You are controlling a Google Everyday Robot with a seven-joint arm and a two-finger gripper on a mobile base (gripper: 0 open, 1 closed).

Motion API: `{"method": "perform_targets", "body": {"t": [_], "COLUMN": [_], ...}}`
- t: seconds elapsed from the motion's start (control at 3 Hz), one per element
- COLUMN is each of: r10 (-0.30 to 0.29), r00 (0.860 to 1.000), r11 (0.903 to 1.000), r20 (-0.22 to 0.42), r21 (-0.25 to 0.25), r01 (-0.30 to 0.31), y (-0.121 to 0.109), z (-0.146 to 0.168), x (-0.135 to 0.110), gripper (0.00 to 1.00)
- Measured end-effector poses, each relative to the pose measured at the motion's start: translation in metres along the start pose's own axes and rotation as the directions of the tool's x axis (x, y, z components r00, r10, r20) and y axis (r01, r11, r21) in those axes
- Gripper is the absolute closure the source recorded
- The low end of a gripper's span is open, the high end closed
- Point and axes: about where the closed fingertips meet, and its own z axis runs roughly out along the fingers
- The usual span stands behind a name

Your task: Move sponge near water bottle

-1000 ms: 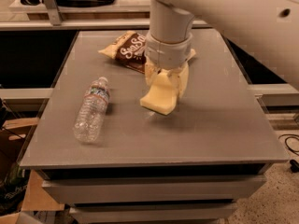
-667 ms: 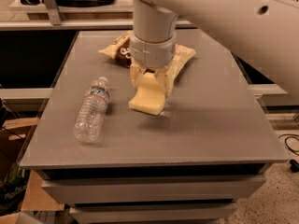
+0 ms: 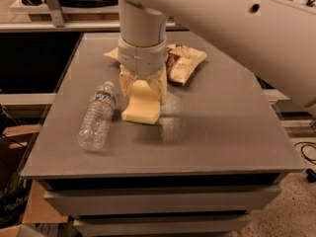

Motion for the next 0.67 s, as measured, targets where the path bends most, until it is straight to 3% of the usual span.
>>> {"method": "perform_targets", "body": {"t": [0.67], "r10": [-0.064], "r00": [0.998], "r11": [0.9979], "r20": [0.021], "r21": [0.017], "r01": [0.063], "y": [-0.0201], "z": [0.0054], "x": [-0.0052], "gripper": [1.0]}}
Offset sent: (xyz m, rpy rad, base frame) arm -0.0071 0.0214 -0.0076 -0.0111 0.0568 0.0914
